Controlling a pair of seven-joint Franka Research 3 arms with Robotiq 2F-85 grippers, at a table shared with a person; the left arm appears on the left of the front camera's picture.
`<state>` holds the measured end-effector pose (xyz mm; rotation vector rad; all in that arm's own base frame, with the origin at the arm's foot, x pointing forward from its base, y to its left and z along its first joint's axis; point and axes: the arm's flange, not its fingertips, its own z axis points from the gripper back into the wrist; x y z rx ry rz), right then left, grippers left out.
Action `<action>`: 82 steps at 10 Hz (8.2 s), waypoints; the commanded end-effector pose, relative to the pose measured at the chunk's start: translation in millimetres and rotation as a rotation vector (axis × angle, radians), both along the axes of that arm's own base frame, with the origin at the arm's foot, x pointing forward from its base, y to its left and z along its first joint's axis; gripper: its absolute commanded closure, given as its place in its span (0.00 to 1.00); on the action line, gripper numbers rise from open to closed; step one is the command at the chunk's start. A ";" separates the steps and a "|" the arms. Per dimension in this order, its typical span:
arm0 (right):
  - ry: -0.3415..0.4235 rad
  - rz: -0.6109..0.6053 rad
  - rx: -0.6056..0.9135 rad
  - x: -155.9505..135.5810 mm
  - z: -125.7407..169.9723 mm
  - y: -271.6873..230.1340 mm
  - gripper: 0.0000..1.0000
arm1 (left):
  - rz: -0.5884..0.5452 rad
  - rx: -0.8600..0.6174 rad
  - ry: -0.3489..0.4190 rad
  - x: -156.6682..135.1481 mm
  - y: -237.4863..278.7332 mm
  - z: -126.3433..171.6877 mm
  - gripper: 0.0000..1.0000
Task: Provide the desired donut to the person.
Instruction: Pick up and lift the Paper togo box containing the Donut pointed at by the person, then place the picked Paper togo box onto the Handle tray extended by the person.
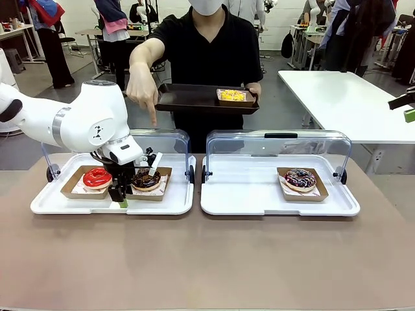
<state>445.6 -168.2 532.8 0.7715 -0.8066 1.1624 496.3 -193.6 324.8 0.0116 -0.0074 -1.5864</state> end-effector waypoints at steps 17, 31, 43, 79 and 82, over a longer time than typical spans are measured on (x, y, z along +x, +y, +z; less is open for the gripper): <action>0.002 -0.009 -0.002 0.2 -1.3 0.3 0.00 | -0.033 0.086 0.003 -130.9 -24.7 169.8 1.00; 0.002 -0.009 -0.002 0.2 -1.3 0.3 0.00 | 0.008 0.044 -0.149 -148.8 -27.3 240.8 1.00; 0.002 -0.009 -0.002 0.2 -1.3 0.3 0.00 | 0.008 0.009 -0.328 -107.0 -74.7 308.6 0.98; 0.002 -0.009 -0.002 0.2 -1.3 0.3 0.00 | -0.169 -0.230 -0.102 -94.6 46.9 248.2 0.00; 0.002 -0.009 -0.002 0.2 -1.3 0.3 0.00 | -0.113 -0.235 -0.103 -110.7 92.2 229.1 0.00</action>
